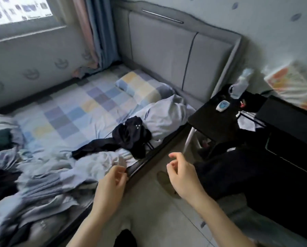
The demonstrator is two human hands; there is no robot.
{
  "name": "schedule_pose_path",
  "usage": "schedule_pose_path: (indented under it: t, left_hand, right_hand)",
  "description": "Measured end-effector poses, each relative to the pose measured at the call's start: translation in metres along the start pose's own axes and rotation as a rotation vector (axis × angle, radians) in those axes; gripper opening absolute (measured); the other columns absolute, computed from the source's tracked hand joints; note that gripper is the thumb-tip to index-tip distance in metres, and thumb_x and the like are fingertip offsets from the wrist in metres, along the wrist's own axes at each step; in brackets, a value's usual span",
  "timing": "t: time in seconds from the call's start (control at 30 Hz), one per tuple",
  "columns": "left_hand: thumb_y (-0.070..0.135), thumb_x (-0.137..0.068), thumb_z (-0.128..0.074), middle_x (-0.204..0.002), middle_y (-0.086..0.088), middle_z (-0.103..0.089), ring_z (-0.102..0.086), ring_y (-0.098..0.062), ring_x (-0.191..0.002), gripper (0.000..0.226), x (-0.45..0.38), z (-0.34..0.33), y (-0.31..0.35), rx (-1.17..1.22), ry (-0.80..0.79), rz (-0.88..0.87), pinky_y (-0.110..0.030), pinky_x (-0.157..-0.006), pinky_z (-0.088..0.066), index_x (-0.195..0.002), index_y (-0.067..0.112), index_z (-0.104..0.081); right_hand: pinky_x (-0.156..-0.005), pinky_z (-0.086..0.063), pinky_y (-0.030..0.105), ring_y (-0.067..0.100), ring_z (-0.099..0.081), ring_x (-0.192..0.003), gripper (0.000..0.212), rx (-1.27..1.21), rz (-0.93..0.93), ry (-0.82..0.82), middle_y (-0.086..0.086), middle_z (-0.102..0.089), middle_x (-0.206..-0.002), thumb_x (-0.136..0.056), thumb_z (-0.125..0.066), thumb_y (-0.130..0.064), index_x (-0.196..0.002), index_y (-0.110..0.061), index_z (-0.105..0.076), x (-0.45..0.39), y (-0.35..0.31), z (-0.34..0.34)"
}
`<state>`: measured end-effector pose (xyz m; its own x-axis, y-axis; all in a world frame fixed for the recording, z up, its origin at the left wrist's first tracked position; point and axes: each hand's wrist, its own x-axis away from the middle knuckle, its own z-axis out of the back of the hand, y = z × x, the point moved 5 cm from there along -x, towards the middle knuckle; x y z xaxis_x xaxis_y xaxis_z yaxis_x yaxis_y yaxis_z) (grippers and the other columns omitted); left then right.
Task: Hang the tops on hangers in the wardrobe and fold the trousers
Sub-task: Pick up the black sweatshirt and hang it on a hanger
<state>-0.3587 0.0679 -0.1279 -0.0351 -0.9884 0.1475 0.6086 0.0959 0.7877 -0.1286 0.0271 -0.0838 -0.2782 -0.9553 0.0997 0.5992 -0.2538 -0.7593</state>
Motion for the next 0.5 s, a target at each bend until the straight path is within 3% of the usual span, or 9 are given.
schedule_pose_path:
  t: [0.1,0.2,0.33,0.5]
  left_hand:
    - [0.019,-0.093,-0.062,-0.080,0.010,-0.069,-0.066,-0.010,-0.072,0.011,-0.030,0.029,-0.059,0.033,0.053,0.130,-0.038,-0.071,-0.054,-0.092,0.031,-0.061]
    - [0.017,-0.092,-0.062,-0.081,0.008,-0.069,-0.066,-0.011,-0.074,0.012,-0.072,0.044,-0.110,0.066,0.031,0.265,-0.038,-0.074,-0.055,-0.091,0.030,-0.063]
    - [0.017,-0.091,-0.062,-0.080,0.007,-0.070,-0.067,-0.013,-0.075,0.012,-0.149,0.050,-0.161,0.054,0.000,0.348,-0.022,-0.062,-0.050,-0.089,0.028,-0.065]
    - [0.016,-0.091,-0.057,-0.087,0.002,-0.070,-0.068,-0.021,-0.079,0.012,-0.233,0.026,-0.171,0.058,-0.135,0.417,-0.040,-0.073,-0.056,-0.087,0.024,-0.064]
  right_hand:
    - [-0.073,-0.040,0.019,0.012,-0.056,-0.084,0.022,0.028,-0.011,-0.085,-0.006,-0.060,-0.087,-0.093,-0.053,-0.017,-0.114,-0.016,-0.057,-0.041,-0.014,-0.057]
    - [-0.073,-0.039,0.020,0.012,-0.057,-0.083,0.020,0.044,-0.090,-0.118,-0.007,-0.060,-0.086,-0.092,-0.055,-0.017,-0.111,-0.016,-0.059,-0.084,-0.014,-0.101]
    - [-0.075,-0.042,0.025,0.015,-0.057,-0.085,0.020,0.081,-0.196,-0.182,-0.004,-0.061,-0.090,-0.093,-0.055,-0.017,-0.112,-0.016,-0.059,-0.150,-0.003,-0.159]
    - [-0.071,-0.036,0.022,0.013,-0.053,-0.083,0.018,0.128,-0.256,-0.211,-0.005,-0.059,-0.088,-0.093,-0.055,-0.020,-0.110,-0.015,-0.060,-0.224,0.017,-0.186]
